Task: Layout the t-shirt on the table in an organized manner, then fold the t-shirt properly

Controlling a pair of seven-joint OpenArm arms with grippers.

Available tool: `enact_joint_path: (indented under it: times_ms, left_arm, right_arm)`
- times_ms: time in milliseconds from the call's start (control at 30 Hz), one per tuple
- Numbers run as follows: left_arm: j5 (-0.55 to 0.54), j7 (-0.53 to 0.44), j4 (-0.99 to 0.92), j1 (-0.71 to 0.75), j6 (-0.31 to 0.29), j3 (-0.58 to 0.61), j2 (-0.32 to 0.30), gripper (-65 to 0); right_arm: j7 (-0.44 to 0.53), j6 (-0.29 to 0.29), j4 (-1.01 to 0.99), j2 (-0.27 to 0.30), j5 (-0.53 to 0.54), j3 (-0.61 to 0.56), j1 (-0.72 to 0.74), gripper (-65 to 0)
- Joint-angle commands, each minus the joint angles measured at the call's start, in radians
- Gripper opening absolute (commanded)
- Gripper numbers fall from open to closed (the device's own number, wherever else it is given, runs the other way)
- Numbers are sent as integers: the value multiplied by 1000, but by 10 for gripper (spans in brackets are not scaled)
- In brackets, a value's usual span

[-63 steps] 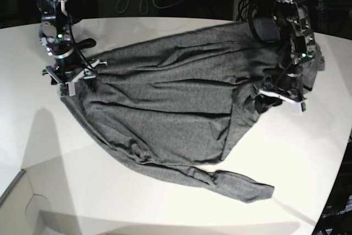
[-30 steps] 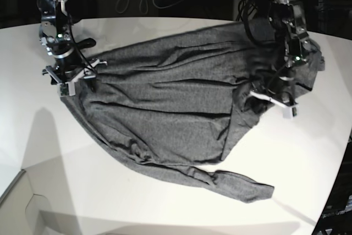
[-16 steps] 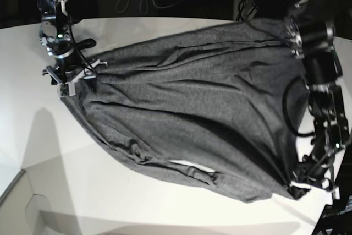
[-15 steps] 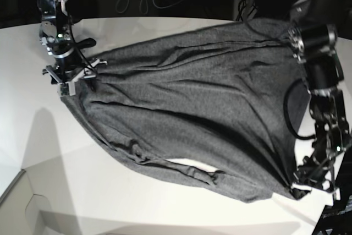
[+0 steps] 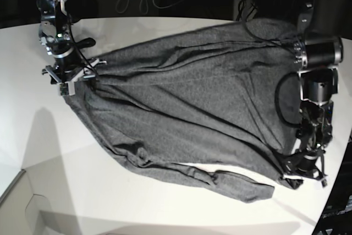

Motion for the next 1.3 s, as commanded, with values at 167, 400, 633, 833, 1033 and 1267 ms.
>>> enact_joint_path:
  times_ms: [167,400,633,833,1033,1267]
  left_arm:
    - [-18,-72,-108,-86,-4,31,-24,-520]
    - [-21,-72,-107,-86,-6,-51,-44,-406]
    - [-22,64,71,38,-11,-210,-55,-406]
    - [-24,250,542,360,-7,-327,65,-407]
    - [-24,247,573,495,-4,-338,102,-407]
    - [-28,245,426,504,-7,-339,51,-407]
  right_arm:
    - [26,2,56,12,2,6,10,-270]
    - [25,2,150,9,2,33,19,-267]
    - [19,2,101,12,2,30,105,-265]
    - [19,33,-7,12,2,15,242,-267]
    - [19,209,-177,9,2,-50,386,-355]
    - [19,219,-452,-36,2,-66,566,-650]
